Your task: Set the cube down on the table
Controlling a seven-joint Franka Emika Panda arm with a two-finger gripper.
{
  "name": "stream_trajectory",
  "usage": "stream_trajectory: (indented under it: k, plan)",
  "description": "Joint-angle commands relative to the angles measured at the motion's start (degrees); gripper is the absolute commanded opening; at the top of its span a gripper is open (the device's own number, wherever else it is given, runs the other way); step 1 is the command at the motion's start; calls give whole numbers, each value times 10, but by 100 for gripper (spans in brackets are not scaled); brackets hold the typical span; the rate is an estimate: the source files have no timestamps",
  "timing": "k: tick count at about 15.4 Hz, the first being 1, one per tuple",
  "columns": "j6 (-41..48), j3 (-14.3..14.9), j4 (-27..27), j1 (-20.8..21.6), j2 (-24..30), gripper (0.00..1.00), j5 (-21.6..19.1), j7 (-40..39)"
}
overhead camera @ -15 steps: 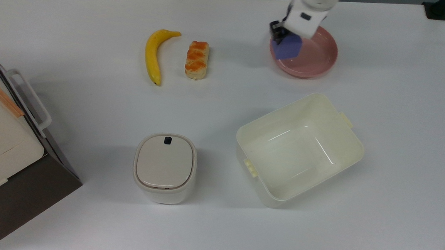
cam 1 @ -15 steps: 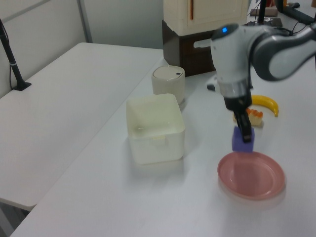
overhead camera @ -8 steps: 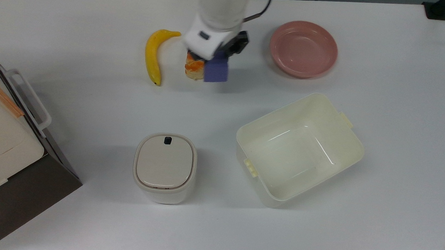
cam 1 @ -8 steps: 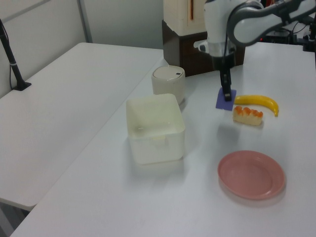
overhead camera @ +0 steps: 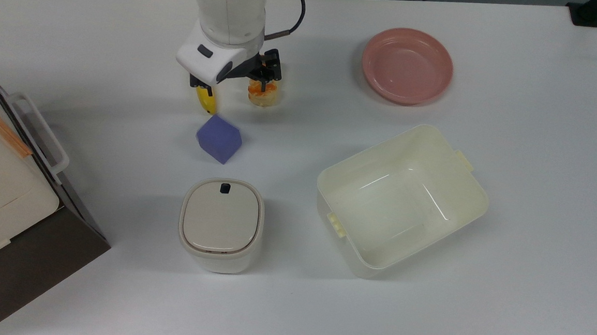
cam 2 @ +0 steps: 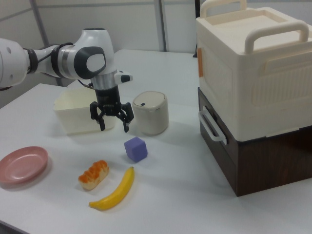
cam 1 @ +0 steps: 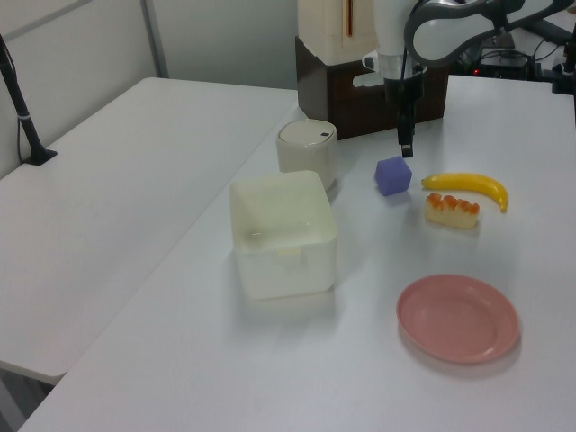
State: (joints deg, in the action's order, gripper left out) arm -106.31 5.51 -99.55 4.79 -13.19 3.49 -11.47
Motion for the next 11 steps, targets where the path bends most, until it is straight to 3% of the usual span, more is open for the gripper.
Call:
stream_trajectory:
  k: [1,5,11]
  plan:
    - [2,-1,4,-6,43,100,6,44]
    - [28,-1,20,-7,83,100,6,98]
    - [72,-3,63,-2,92,100,0,195]
